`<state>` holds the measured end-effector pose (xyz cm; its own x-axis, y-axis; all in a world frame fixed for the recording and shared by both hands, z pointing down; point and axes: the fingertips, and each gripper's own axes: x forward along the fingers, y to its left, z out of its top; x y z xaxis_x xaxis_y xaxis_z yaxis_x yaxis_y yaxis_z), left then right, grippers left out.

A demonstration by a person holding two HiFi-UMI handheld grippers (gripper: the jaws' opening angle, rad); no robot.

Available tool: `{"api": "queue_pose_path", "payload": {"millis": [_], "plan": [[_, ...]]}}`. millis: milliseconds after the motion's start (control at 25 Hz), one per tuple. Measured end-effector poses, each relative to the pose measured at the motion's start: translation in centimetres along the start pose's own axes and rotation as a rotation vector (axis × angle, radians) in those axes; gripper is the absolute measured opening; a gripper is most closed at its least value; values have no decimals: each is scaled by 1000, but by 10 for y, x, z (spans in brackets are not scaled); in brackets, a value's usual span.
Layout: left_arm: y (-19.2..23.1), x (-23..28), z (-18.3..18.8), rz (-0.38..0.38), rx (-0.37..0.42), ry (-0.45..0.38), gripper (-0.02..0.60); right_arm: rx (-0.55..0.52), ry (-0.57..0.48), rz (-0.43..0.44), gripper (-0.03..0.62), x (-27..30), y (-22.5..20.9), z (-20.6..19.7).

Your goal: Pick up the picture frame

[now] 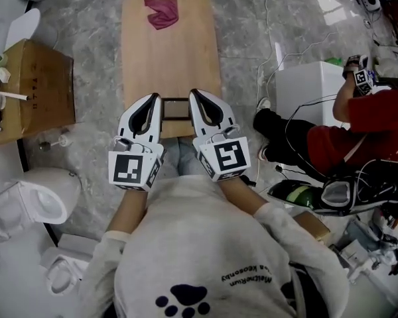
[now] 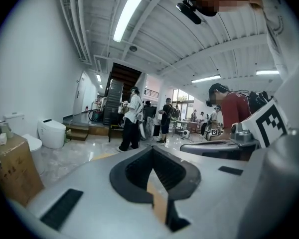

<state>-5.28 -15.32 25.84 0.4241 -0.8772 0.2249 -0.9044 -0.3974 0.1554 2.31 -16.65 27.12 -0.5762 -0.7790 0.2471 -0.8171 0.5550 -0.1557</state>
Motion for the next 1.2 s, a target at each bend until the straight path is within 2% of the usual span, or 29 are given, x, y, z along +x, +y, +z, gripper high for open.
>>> {"api": "queue_pose_path", "payload": {"millis": [360,720,960,1200], "plan": [[15,20,-31,-27,-2,33,8,4,25,-46,8,14,-16,-26],[31,36,-57,-31,2,21,8,-6,43,-65,8,25,-22,-52],[44,44,-70,19,-42,-1,8,-25,29,-54,8,33,-29,-68],[45,47,-90,24,-3,5,8,-37,32,-75,8,36,-42,-86]]}}
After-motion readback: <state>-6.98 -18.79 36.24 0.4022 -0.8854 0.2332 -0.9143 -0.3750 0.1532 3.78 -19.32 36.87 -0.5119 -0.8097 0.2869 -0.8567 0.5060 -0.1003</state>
